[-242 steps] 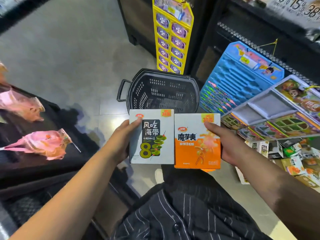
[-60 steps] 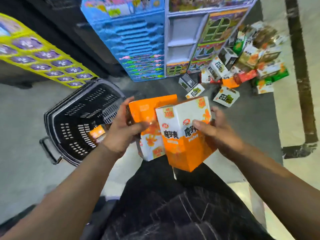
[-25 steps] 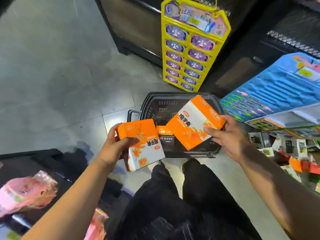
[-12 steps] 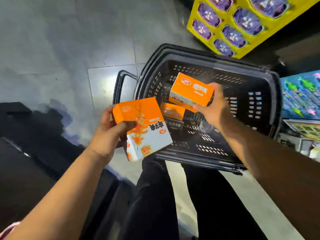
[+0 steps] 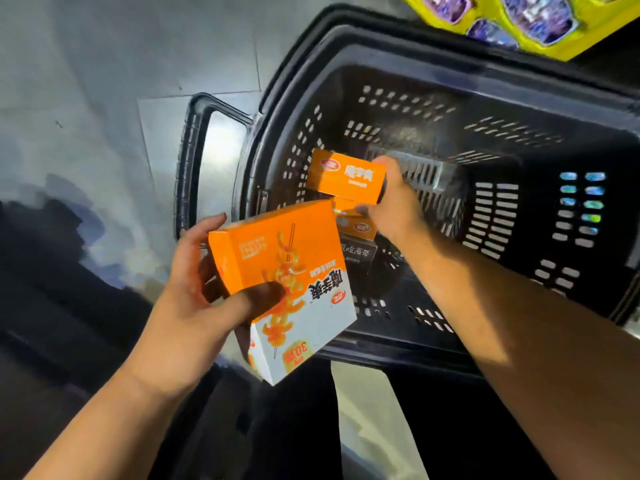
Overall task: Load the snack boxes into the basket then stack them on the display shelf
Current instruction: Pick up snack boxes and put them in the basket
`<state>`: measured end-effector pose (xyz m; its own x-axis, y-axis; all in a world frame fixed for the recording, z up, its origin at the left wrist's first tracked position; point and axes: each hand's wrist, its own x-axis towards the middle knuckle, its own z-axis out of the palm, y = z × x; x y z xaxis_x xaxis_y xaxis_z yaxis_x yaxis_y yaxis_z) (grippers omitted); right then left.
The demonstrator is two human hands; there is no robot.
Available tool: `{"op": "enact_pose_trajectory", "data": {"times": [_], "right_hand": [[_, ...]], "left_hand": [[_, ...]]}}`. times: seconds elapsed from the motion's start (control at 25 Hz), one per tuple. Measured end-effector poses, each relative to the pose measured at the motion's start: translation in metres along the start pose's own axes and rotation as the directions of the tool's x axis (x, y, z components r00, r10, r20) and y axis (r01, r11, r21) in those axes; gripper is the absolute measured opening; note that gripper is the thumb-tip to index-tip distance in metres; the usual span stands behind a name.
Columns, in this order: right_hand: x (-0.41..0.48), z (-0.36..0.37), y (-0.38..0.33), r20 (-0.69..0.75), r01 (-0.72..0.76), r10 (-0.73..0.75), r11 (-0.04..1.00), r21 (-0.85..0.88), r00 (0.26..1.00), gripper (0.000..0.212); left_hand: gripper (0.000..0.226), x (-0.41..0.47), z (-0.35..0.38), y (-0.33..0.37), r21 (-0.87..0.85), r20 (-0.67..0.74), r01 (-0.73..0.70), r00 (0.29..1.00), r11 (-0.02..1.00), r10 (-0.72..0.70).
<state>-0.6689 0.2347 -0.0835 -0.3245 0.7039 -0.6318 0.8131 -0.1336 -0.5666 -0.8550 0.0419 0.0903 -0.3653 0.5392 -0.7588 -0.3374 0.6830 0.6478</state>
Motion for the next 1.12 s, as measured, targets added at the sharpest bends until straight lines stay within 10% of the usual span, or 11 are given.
{"op": "enact_pose_trajectory", "data": {"times": [0.52,0.68,0.8,0.92,1.04,1.12], "right_hand": [[0.042,0.013,0.022,0.269,-0.047,0.08,0.991,-0.126,0.96,0.072],[0.032,0.011,0.019,0.274,-0.14,0.15,0.988,-0.058,0.95,0.095],[0.015,-0.003,0.011,0.215,-0.161,0.127,0.975,0.151,0.968,0.069],[-0.017,-0.036,-0.017,0.26,-0.201,0.069,0.829,0.522,0.963,0.036],[-0.041,-0.074,-0.035,0.481,-0.399,-0.037,0.505,0.766,0.876,0.051],[-0.048,-0.098,-0.039,0.546,-0.437,-0.124,0.466,0.769,0.829,0.068]], "left_hand": [[0.084,0.016,-0.005,0.006,0.078,0.04,-0.108,0.994,0.991,0.105],[0.083,0.02,0.003,0.018,0.098,0.044,-0.127,0.991,0.987,0.123],[0.084,0.029,0.014,0.027,0.071,0.1,-0.161,0.983,0.984,0.153],[0.095,0.043,0.032,0.042,0.05,0.198,-0.145,0.971,0.988,0.133],[0.091,0.064,0.049,0.058,0.093,0.329,-0.135,0.939,0.987,0.097],[0.089,0.078,0.059,0.071,0.115,0.411,-0.124,0.909,0.986,0.066]]}}
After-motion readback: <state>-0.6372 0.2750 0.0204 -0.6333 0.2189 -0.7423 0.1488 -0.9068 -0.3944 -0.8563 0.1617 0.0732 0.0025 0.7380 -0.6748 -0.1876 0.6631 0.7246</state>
